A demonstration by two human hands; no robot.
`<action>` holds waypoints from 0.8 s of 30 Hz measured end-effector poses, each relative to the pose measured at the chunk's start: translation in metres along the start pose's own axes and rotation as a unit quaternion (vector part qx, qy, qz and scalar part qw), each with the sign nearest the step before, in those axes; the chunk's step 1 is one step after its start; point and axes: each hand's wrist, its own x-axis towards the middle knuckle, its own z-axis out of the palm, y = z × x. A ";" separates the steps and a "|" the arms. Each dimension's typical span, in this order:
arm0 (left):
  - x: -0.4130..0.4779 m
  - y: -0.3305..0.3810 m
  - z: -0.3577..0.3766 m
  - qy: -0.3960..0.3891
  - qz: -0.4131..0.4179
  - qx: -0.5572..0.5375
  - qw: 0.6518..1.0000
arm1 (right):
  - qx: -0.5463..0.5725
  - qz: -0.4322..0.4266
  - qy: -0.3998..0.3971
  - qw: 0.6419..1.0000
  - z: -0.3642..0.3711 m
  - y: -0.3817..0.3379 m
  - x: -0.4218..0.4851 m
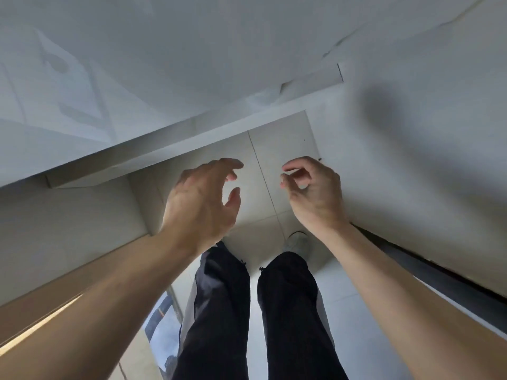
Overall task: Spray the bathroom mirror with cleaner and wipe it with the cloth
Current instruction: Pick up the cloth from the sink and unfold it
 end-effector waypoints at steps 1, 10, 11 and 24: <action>-0.008 0.006 -0.008 0.009 0.000 -0.011 1.000 | 0.002 0.006 0.004 1.000 -0.008 -0.008 -0.010; -0.074 0.080 -0.116 0.037 0.024 -0.037 0.998 | 0.053 -0.037 0.074 0.995 -0.115 -0.120 -0.075; -0.080 0.089 -0.128 0.040 0.036 -0.043 0.998 | 0.052 -0.053 0.083 0.994 -0.127 -0.131 -0.080; -0.137 0.160 -0.266 0.210 0.093 -0.101 0.968 | 0.119 -0.086 0.126 0.981 -0.236 -0.253 -0.149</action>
